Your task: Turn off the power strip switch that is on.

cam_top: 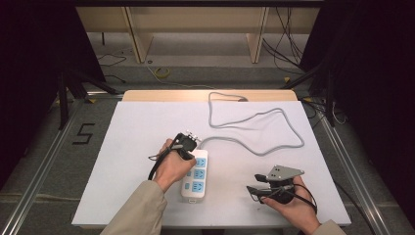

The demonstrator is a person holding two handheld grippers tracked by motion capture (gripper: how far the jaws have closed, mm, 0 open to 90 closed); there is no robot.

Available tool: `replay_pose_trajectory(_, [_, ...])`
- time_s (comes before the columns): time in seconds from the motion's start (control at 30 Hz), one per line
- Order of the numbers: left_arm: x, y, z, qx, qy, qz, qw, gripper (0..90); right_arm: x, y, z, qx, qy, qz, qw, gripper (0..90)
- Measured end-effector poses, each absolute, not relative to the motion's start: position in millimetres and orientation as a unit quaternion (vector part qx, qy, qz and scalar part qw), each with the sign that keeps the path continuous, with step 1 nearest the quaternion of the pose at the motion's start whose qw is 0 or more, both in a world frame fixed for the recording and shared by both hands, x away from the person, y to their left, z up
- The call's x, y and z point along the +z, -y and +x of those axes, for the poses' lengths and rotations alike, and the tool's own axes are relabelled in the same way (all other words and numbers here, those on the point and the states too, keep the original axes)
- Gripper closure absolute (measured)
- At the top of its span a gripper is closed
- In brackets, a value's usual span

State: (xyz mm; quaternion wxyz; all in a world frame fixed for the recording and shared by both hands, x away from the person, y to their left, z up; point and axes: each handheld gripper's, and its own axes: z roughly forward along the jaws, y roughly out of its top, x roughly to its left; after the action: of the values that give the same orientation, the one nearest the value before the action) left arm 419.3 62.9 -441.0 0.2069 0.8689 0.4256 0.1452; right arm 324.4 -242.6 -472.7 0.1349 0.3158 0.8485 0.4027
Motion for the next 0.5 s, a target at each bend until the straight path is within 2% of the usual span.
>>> replay_pose_trajectory(0.5, [-440.1,-60.7,420.8,0.143,-0.431,0.869,0.197,89.8,-472.7,242.2,324.2,0.403,-0.848,0.316,0.136,46.9])
